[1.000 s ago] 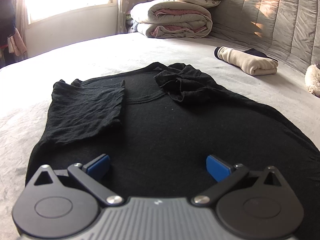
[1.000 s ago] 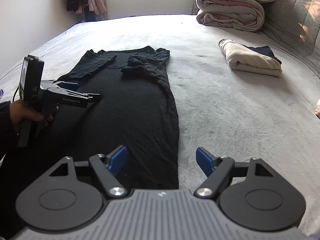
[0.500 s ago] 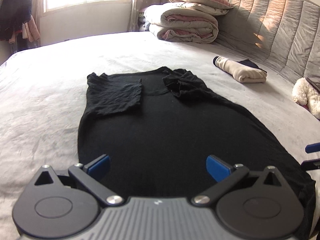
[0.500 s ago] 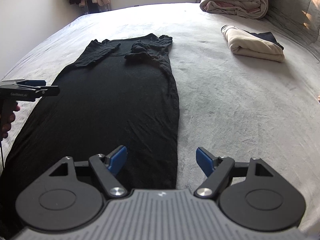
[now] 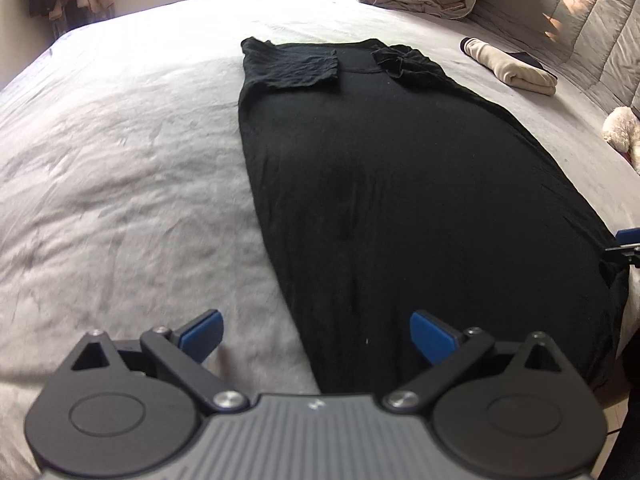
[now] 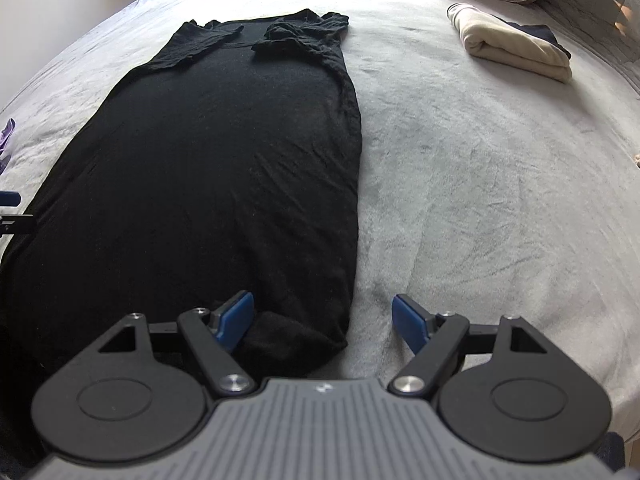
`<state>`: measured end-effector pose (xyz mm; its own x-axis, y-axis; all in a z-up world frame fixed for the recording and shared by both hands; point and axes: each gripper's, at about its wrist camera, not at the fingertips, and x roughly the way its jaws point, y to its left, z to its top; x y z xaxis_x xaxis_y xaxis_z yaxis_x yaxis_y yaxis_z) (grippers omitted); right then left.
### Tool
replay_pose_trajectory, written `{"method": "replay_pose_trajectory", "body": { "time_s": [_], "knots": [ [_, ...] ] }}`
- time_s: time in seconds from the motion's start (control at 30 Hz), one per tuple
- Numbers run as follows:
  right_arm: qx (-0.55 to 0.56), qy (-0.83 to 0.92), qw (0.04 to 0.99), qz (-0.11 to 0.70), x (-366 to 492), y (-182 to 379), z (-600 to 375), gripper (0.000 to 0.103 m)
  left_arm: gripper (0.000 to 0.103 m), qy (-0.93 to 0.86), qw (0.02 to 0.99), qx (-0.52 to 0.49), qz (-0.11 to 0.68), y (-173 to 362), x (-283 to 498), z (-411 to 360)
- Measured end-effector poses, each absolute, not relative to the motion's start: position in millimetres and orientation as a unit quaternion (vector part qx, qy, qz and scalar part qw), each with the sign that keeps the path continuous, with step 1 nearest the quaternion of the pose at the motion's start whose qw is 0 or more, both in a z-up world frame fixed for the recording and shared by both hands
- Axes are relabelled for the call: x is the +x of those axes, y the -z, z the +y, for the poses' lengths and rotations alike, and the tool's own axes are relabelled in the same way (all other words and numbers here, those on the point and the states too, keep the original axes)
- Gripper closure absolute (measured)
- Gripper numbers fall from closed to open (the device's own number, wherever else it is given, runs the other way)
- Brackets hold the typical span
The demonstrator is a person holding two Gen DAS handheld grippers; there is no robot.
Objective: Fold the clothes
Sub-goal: 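Grasp the black T-shirt hem with both tools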
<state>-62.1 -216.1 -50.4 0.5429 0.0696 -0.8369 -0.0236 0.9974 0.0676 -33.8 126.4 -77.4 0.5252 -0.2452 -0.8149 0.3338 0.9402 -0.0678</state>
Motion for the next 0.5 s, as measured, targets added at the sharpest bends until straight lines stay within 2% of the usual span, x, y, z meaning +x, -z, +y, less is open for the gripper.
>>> {"method": "replay_pose_trajectory", "body": {
  "time_s": [0.2,0.5],
  "knots": [
    [0.027,-0.029,0.87,0.491,-74.7,51.8,-217.3,0.024,0.008,0.169,0.863,0.032,0.474,79.1,-59.1,142.4],
    [0.035,-0.033,0.857,0.513,-95.0,46.1,-224.5,0.027,0.027,0.184,0.843,0.016,0.506,71.7,-75.2,162.6]
  ]
}}
